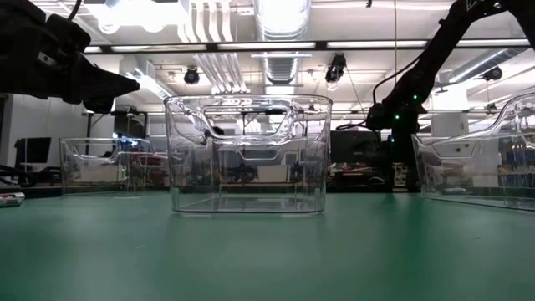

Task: Sort batteries
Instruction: Put the white battery into the right transparent bin

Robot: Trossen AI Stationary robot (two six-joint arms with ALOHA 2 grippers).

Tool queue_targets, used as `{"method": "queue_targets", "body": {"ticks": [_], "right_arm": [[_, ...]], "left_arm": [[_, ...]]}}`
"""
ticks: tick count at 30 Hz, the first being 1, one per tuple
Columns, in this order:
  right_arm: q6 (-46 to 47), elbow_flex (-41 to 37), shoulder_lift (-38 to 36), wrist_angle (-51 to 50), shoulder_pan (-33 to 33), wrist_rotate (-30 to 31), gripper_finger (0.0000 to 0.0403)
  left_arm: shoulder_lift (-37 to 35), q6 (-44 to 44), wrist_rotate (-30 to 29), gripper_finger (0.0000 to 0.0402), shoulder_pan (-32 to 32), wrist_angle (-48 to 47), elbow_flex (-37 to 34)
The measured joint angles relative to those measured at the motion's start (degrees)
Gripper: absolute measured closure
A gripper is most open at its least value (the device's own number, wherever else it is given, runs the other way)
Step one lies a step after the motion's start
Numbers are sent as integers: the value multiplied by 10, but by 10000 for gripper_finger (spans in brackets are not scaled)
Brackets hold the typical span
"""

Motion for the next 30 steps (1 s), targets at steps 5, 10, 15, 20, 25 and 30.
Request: {"method": "queue_targets", "body": {"ticks": [5, 10, 15, 20, 25, 30], "right_arm": [[5, 0, 0, -3, 0, 10, 149], [5, 0, 0, -14, 0, 8, 143], [5, 1, -1, -29, 0, 6, 150], [2, 1, -1, -30, 0, 6, 154], [5, 1, -1, -29, 0, 4, 156], [5, 1, -1, -30, 0, 4, 174]], "left_arm": [[0, 0, 0, 402, 0, 0, 0], [0, 0, 0, 402, 0, 0, 0], [0, 0, 0, 402, 0, 0, 0], [0, 0, 0, 402, 0, 0, 0], [0, 0, 0, 402, 0, 0, 0], [0, 0, 0, 402, 0, 0, 0]]}}
